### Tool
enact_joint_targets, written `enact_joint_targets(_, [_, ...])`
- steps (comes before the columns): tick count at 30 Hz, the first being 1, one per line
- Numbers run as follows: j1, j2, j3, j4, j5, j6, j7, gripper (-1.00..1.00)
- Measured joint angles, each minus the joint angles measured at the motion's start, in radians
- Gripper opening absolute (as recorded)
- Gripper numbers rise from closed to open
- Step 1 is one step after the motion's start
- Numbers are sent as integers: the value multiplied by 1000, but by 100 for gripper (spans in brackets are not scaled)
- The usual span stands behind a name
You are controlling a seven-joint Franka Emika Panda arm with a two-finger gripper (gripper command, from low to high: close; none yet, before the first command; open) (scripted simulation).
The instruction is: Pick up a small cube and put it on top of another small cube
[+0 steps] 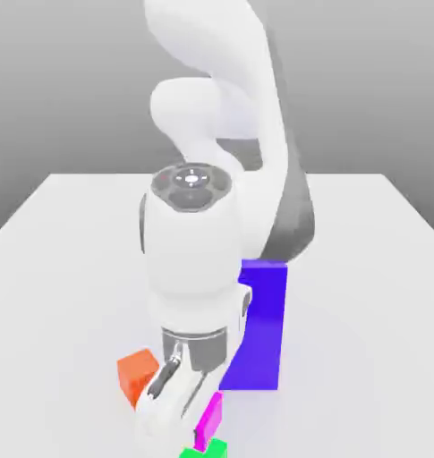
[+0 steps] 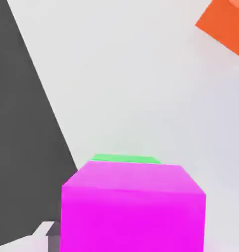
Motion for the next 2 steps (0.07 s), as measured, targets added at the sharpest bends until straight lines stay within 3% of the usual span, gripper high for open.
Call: enact_joint_targets(2, [0, 0, 0, 0, 0, 0, 0, 100])
